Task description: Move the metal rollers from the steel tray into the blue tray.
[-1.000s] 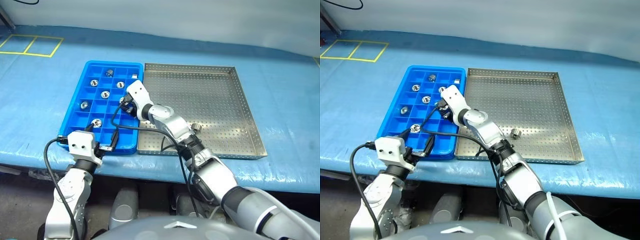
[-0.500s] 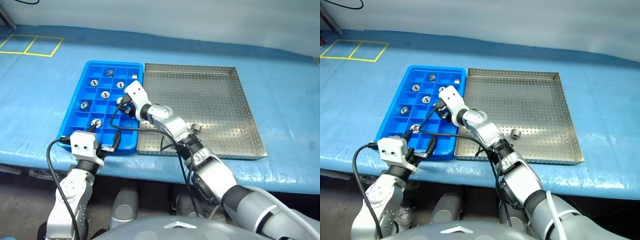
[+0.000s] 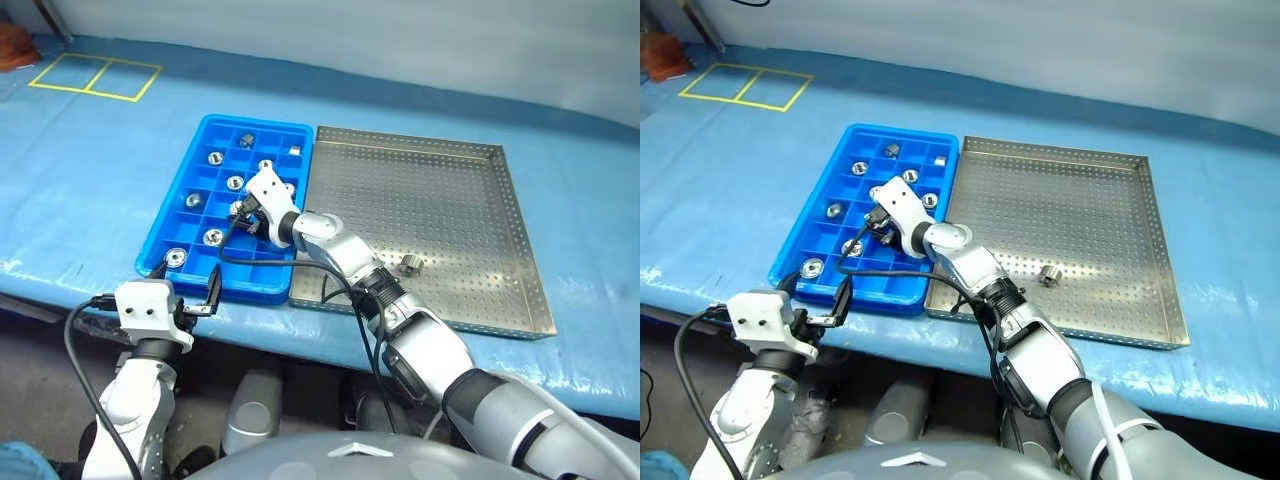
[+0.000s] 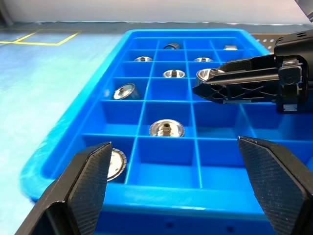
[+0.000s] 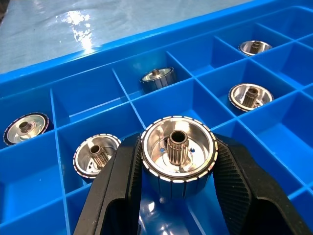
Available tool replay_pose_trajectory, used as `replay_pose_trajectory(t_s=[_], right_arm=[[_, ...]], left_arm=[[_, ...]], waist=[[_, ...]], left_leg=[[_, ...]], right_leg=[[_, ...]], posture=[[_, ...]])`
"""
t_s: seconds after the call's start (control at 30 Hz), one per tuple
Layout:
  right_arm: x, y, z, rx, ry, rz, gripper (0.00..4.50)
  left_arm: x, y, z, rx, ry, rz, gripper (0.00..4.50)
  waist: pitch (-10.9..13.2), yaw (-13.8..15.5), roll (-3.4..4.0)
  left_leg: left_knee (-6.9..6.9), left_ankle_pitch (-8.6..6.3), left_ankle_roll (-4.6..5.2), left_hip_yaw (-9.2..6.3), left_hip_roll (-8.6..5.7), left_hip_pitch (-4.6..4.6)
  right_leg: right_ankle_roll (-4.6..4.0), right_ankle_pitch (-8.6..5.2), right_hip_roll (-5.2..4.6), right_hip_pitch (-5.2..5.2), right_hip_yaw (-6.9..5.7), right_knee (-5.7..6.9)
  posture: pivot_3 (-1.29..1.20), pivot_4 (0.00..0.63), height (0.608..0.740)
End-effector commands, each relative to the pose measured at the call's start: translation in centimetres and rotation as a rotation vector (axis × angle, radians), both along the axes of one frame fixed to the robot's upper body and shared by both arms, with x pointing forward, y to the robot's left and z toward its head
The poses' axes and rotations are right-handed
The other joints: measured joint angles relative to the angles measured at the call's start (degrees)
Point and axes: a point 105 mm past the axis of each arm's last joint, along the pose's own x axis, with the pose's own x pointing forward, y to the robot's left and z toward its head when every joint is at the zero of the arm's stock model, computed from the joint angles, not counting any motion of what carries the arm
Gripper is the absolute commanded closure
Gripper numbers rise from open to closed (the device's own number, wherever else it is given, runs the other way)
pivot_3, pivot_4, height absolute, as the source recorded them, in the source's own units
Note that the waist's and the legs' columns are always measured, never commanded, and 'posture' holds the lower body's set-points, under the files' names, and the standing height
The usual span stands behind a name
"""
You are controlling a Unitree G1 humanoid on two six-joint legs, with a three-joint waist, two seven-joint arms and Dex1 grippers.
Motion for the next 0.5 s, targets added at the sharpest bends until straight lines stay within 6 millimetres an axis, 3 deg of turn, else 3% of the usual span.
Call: replay_pose_trajectory(t_s=[0.03, 0.3, 0.5], right_arm=[[-1.9, 5.4, 5.8, 0.143, -0.092, 0.111, 2.78], [-0.2, 4.2, 6.2, 0.144, -0.100, 0.051, 2.78], [-0.2, 3.2, 6.1, 0.146, -0.093, 0.062, 2.78]], left_arm=[[-0.1, -0.5, 1.9, 0.008, -0.079, -0.007, 0.00], [0.0, -0.9, 1.8, -0.002, -0.075, -0.017, 0.00], [0.4, -1.1, 1.8, -0.006, -0.077, -0.035, 0.00]], waist=[[0.00, 0.83, 0.00], [0.00, 3.97, 0.00], [0.00, 6.15, 0.00]], left_leg=[[0.00, 0.00, 0.00, 0.01, 0.00, -0.04], [-0.03, -0.01, -0.05, 0.03, 0.01, -0.30], [-0.02, -0.06, -0.19, 0.06, 0.01, -0.42]], right_leg=[[0.00, 0.00, 0.00, -0.04, 0.00, 0.00], [0.00, 0.01, 0.02, -0.36, -0.01, 0.04], [0.00, 0.00, 0.01, -0.49, -0.02, 0.03]], posture=[[0.57, 0.150, 0.740], [0.56, 0.150, 0.740], [0.54, 0.150, 0.740]])
